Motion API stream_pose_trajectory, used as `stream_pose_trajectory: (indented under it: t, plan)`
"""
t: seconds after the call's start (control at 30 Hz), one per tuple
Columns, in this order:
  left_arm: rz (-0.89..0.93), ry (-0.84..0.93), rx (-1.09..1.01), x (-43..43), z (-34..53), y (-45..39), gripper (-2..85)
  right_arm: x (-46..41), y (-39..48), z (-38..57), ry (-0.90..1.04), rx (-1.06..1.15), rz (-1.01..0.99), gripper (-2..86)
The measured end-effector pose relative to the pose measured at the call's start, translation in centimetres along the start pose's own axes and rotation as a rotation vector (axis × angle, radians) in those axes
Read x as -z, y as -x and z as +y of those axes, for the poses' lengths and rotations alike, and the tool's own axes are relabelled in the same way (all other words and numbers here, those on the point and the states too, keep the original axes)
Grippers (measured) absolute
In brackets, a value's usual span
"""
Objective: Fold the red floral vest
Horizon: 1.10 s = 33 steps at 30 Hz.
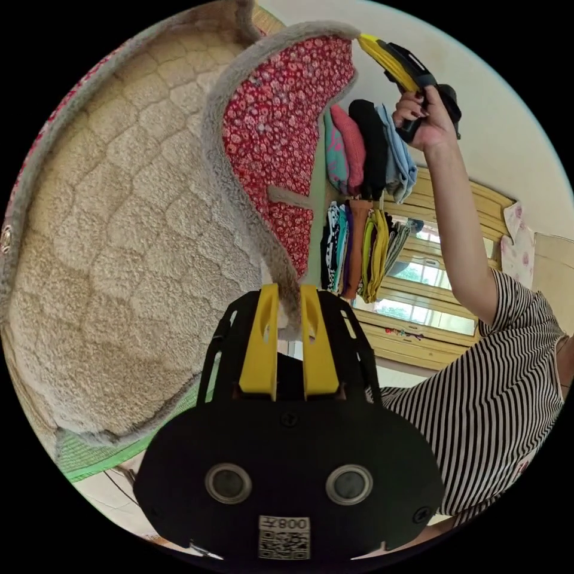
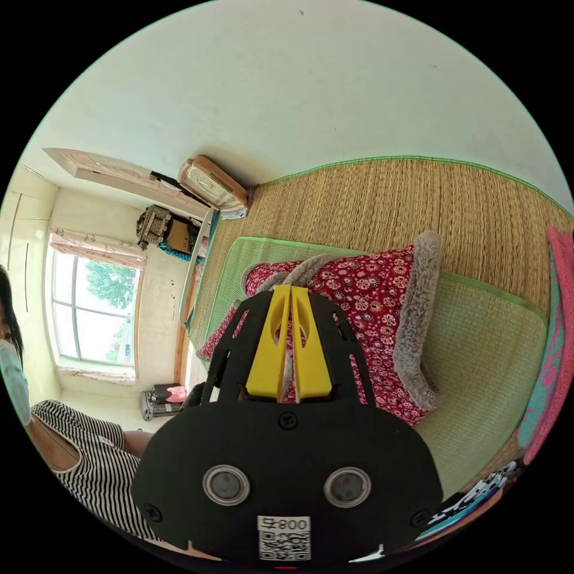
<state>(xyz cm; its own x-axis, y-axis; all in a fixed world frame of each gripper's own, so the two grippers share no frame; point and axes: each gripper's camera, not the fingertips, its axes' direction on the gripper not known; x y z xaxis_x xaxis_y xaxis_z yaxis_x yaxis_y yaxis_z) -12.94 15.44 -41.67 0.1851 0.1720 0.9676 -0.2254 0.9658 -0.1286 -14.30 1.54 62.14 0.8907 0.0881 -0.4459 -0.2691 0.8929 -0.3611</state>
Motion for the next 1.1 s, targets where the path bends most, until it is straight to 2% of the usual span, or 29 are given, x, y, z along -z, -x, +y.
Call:
stream_pose_trajectory:
  t: [0.13,0.27,0.4,0.47,0.53,0.73,0.8,0.97,1.1]
  plan:
    - [-0.102,-0.217,-0.024,5.8,-3.0,-0.3,4.9,1.5,-0.6,0.5,-0.031,0.01,-0.031,-0.1]
    - [-0.172,-0.199,-0.08,7.1,-9.4,-0.6,1.8,2.4,-1.2,0.9,-0.061,0.015,-0.08,-0.1]
    - [-0.268,-0.098,-0.075,6.3,-17.9,-0.6,0.6,2.7,-1.3,1.0,-0.081,0.022,-0.104,0.0]
    - [-0.323,-0.124,-0.083,7.4,-20.5,-1.2,0.5,2.8,-1.3,0.8,-0.083,0.028,-0.106,0.0]
    - [-0.354,-0.226,-0.114,10.4,-23.2,-2.4,0.4,2.9,-1.4,0.6,-0.093,0.031,-0.105,0.0]
    - [-0.304,-0.407,-0.081,17.1,-27.9,-2.5,0.2,1.2,-3.5,-2.4,-0.134,0.002,-0.093,0.0]
    - [-0.279,-0.421,-0.069,18.2,-28.8,-1.9,0.2,-1.0,-4.8,-4.3,-0.094,-0.018,-0.06,0.0]
    - [-0.2,-0.346,-0.172,17.0,-28.2,-1.7,0.1,-7.1,-7.5,-7.6,0.082,-0.077,0.03,0.0]
    - [-0.16,-0.174,-0.256,12.4,-27.0,-1.3,0.1,-6.8,-8.0,-7.7,0.047,-0.053,-0.042,0.0]
